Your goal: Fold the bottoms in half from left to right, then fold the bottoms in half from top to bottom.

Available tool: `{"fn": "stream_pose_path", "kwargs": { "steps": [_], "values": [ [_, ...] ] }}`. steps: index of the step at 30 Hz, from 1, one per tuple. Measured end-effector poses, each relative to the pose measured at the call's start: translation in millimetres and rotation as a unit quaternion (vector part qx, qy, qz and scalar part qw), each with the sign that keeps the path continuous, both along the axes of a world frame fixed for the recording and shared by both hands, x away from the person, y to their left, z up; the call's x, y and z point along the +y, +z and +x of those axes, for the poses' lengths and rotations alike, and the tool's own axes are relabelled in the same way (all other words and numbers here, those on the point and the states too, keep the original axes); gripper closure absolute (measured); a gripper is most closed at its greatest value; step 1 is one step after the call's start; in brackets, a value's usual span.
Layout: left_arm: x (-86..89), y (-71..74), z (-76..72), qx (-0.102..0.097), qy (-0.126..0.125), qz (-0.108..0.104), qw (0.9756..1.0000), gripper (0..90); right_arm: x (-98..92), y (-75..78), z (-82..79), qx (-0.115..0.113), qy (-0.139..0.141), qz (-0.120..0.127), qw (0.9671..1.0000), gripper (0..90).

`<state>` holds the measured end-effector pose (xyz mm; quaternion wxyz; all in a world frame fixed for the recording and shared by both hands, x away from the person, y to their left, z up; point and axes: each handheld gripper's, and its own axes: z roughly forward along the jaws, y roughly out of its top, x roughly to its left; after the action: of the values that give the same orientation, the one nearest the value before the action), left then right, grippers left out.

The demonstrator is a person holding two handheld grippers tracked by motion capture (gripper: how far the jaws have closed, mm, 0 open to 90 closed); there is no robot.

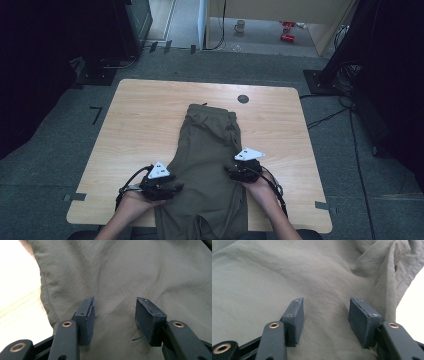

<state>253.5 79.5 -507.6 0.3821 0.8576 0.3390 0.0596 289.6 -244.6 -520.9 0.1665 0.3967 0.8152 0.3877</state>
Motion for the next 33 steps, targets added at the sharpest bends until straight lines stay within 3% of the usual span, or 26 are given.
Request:
{"fn": "stream_pose_path", "kwargs": {
  "steps": [4, 7, 10, 12, 15, 21, 23, 28, 29, 33],
  "values": [
    [0.0, 2.6, -0.4, -0.009, -0.003, 0.000, 1.0000, 48.7, -0.8, 1.3, -3.8, 0.004, 0.002, -0.004, 1.0000, 45.9],
    [0.8, 7.3, 2.2, -0.025, -0.004, -0.014, 0.9996, 47.1, -1.3, 4.6, -2.5, 0.012, -0.002, 0.000, 0.9999, 43.2],
    [4.6, 11.6, 6.2, -0.042, -0.001, -0.029, 0.9987, 46.2, -2.8, 11.0, -2.2, 0.004, -0.012, 0.007, 0.9999, 43.1],
    [7.6, 13.9, 11.7, -0.042, -0.004, -0.032, 0.9986, 46.0, -3.8, 16.2, -1.9, -0.008, -0.018, 0.012, 0.9997, 43.1],
    [12.3, 15.8, 21.1, -0.038, 0.005, -0.032, 0.9987, 44.4, -5.5, 17.5, 0.4, -0.006, -0.018, 0.016, 0.9997, 43.1],
    [18.6, 16.9, 39.7, -0.051, 0.026, -0.016, 0.9982, 42.4, -7.7, 21.2, 8.0, -0.010, -0.023, 0.012, 0.9996, 43.1],
    [19.7, 18.2, 46.2, -0.054, 0.034, -0.021, 0.9977, 42.2, -9.4, 21.9, 11.4, -0.011, -0.028, 0.014, 0.9994, 43.5],
    [21.4, 21.6, 59.5, -0.051, 0.042, -0.024, 0.9975, 40.6, -18.2, 25.7, 18.0, -0.007, -0.039, 0.051, 0.9979, 47.1],
    [21.6, 22.4, 62.5, -0.050, 0.044, -0.024, 0.9975, 40.6, -20.1, 27.9, 21.2, 0.004, -0.043, 0.049, 0.9979, 46.9],
    [21.0, 24.2, 74.4, -0.041, 0.044, -0.026, 0.9979, 40.8, -24.9, 31.6, 27.5, -0.010, -0.051, 0.039, 0.9979, 46.9]
  ]
}}
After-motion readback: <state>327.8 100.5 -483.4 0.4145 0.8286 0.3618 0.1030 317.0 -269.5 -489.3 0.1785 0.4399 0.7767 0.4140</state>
